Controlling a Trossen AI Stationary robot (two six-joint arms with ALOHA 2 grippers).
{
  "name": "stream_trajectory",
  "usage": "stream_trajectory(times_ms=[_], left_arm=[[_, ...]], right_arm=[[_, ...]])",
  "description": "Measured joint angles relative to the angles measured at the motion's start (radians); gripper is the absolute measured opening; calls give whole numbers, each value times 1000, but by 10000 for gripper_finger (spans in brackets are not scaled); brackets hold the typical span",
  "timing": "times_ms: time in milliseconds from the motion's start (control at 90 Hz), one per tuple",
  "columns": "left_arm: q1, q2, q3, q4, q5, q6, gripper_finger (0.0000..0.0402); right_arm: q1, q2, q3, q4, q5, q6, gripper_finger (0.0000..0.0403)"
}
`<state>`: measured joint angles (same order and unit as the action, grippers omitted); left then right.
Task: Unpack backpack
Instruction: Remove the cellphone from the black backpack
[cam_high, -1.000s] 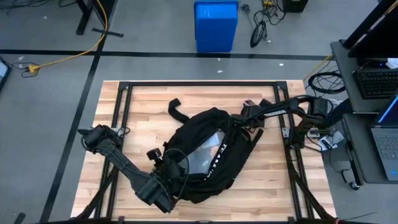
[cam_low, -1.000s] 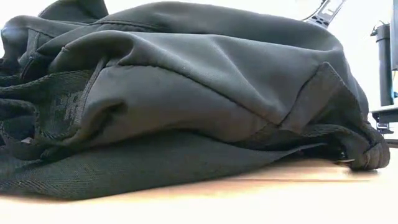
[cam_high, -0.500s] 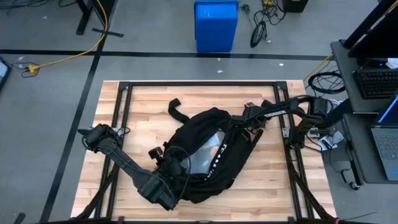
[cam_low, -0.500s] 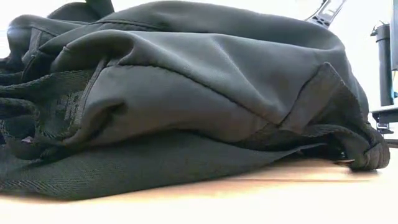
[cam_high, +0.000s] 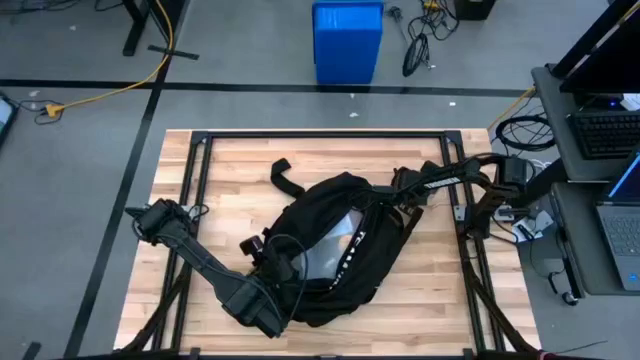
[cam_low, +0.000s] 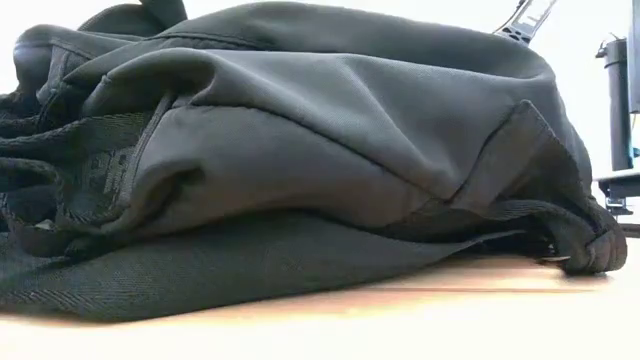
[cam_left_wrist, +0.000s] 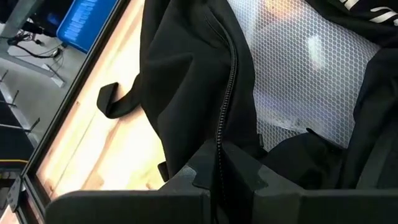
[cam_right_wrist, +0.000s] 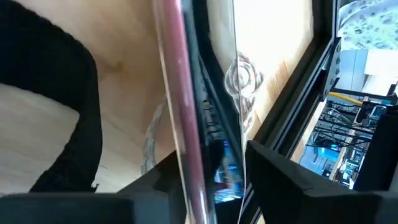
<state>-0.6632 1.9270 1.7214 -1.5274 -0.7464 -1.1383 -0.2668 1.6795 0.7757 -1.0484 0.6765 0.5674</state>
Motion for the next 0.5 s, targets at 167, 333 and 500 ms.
stream_trajectory(times_ms=[167, 333, 500], left_arm=[[0, 0, 0, 0, 0, 1, 8], [0, 0, 0, 0, 6, 1, 8], [0, 0, 0, 1, 6, 0, 8]], right_arm=[[0, -35, 0, -3, 0, 0, 171], [0, -62, 0, -12, -2, 8, 177], [-11, -62, 0, -12, -2, 8, 163]])
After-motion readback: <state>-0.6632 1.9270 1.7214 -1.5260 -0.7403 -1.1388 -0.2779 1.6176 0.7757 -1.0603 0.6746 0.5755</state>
